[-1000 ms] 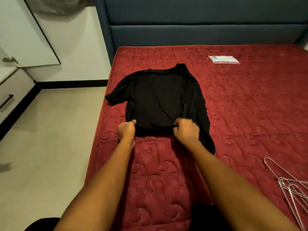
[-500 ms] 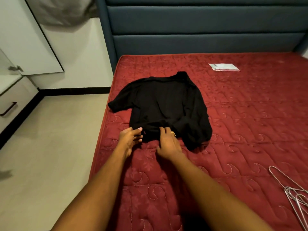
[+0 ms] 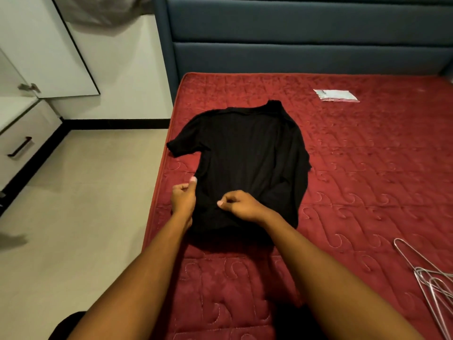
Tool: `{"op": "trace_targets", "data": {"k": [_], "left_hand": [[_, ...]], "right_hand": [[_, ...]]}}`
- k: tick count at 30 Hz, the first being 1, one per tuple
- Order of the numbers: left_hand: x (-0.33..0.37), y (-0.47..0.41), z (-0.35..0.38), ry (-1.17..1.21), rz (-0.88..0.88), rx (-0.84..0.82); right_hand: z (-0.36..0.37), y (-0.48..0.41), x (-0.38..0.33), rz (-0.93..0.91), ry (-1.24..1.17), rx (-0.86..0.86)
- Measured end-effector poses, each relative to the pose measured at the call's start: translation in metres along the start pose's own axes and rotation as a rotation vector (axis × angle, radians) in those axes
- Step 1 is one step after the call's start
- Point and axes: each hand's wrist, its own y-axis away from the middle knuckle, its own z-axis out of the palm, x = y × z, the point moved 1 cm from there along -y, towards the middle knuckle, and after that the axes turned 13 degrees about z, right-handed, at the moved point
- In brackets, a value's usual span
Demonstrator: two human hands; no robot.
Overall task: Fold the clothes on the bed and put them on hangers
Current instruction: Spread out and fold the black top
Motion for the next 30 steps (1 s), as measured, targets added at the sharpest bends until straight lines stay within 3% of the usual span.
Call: {"op": "trace_targets", "data": {"k": [2,5,9,15,18,20,23,25,28,30], "left_hand": [[-0.004,0.008,-0.02,-0.058,-0.115,-0.157],[-0.007,0.023,-0.049,-0.211,-0.219,-0.236],[0.003,0.047,-0.085,-0.621,-0.066,-0.137],[0.018,0.084,-0.096,-0.947,0.043,-0.097],[0.019,0.092,-0.088,-1.147,0.116,-0.098],[0.019,0.1,-0.067,-1.27,0.313,-0.12],[0.015,0.115,-0.02,-1.18,0.648,-0.308],[0.01,0.126,0.013,-0.941,0.719,-0.503],[0.006,0.144,0.059,-0.681,0.568,-0.687],[0.004,0.151,0.086,-0.577,0.415,-0.552]], "right_hand": [[0.011,0.011,0.004,0.096,-0.043,-0.051],[0.025,0.027,0.016,0.12,0.225,0.015],[0.027,0.061,0.004,0.093,0.377,0.081],[0.004,0.096,-0.005,0.19,0.692,0.192],[-0.014,0.107,0.008,0.302,0.686,0.307],[-0.025,0.112,0.023,0.367,0.595,0.416],[-0.034,0.108,0.058,0.48,0.337,0.573],[-0.037,0.1,0.082,0.57,0.166,0.581],[-0.045,0.085,0.103,0.612,0.057,0.562],[-0.056,0.07,0.112,0.604,0.037,0.544]]}}
